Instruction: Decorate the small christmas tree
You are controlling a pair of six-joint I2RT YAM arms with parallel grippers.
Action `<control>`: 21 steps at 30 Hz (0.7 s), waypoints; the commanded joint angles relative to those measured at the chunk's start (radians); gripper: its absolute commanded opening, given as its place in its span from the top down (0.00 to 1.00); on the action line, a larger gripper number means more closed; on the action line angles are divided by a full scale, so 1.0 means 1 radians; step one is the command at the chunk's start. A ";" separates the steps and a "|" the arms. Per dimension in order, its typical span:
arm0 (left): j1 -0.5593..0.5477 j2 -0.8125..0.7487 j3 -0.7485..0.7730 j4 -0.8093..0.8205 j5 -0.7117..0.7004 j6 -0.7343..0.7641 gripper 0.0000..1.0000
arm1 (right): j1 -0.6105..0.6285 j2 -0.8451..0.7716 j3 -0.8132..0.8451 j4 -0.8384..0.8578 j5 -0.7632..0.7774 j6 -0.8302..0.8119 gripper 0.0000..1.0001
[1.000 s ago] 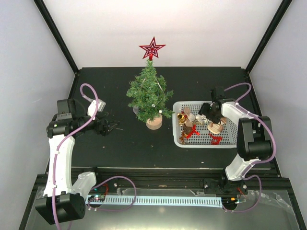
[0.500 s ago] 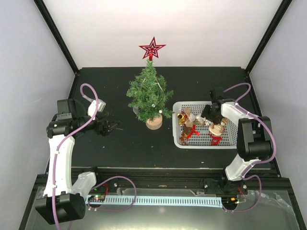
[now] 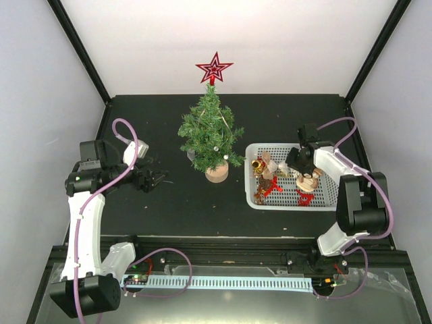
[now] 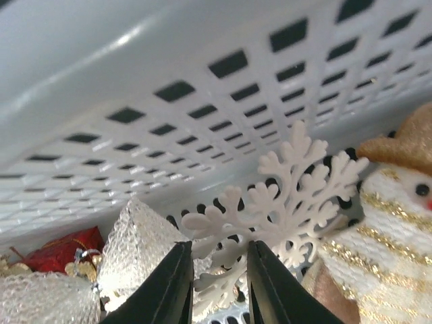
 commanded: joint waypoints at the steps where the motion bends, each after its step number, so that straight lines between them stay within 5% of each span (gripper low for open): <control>1: 0.009 -0.022 -0.001 0.016 0.024 0.010 0.01 | 0.000 -0.056 -0.027 -0.044 0.023 -0.012 0.77; 15: 0.008 -0.056 -0.008 0.054 0.044 -0.030 0.01 | 0.000 -0.155 -0.077 -0.100 0.030 -0.014 0.99; 21: 0.008 -0.065 -0.007 0.052 0.046 -0.028 0.01 | 0.000 -0.166 -0.089 -0.111 0.039 -0.009 0.99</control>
